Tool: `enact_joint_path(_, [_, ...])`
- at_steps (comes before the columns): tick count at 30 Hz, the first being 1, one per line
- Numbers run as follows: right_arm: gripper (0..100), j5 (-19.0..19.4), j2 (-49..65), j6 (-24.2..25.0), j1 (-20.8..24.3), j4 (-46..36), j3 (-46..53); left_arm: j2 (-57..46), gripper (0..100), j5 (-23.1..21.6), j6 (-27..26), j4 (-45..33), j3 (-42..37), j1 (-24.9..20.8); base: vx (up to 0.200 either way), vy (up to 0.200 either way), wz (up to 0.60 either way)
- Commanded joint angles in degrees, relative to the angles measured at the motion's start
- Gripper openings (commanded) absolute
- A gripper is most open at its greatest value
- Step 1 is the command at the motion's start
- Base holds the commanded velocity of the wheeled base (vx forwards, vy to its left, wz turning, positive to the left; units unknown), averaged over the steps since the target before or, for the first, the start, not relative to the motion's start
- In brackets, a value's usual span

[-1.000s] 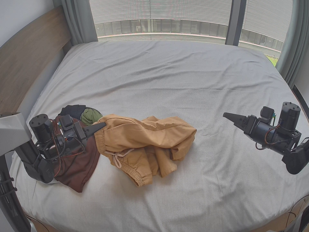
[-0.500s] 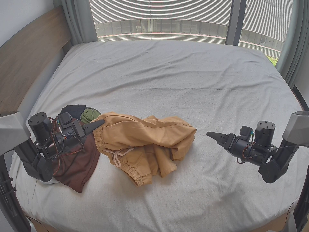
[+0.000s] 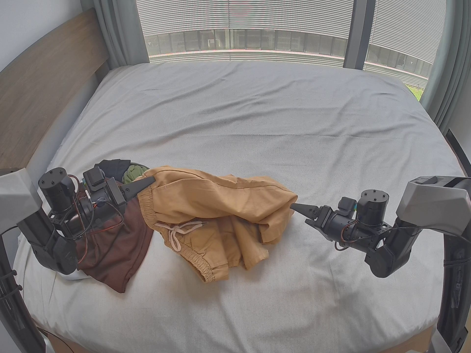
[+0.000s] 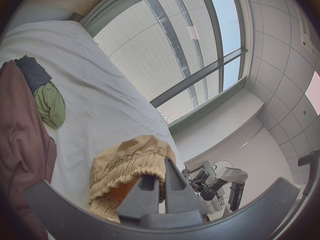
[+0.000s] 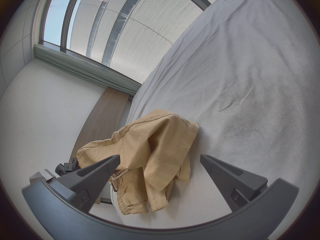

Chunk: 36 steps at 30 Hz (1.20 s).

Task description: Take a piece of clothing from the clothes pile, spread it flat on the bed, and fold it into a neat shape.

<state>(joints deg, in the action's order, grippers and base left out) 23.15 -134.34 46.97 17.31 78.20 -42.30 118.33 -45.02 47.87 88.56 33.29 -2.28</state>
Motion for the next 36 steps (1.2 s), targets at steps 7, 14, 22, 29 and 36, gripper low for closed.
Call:
enact_joint_path(7, [100,-0.12,-5.85,2.07,1.23,-0.77,-6.83,-0.38,0,0.02,0.03,0.03,0.19,0.26,0.000,0.000,0.00])
enact_joint_path(14, [100,-0.30,-8.39,2.78,1.50,-0.42,-9.20,-0.38,0,0.02,-0.06,0.12,-0.07,0.08,0.000,0.000,0.00])
enact_joint_path(22, [100,-0.39,-11.38,4.09,2.38,0.11,-13.68,-0.30,0,0.02,-0.06,0.12,-0.16,-0.27,0.000,0.000,0.00])
enact_joint_path(29, [0,-0.39,-11.38,6.99,2.99,4.68,-13.25,-0.03,0,0.11,-0.15,0.12,-0.25,-0.36,0.000,0.000,0.00])
enact_joint_path(36, [0,-0.47,-7.60,6.99,2.82,10.30,-5.42,0.76,0,0.11,-0.15,0.12,0.11,-0.18,0.000,0.000,0.00])
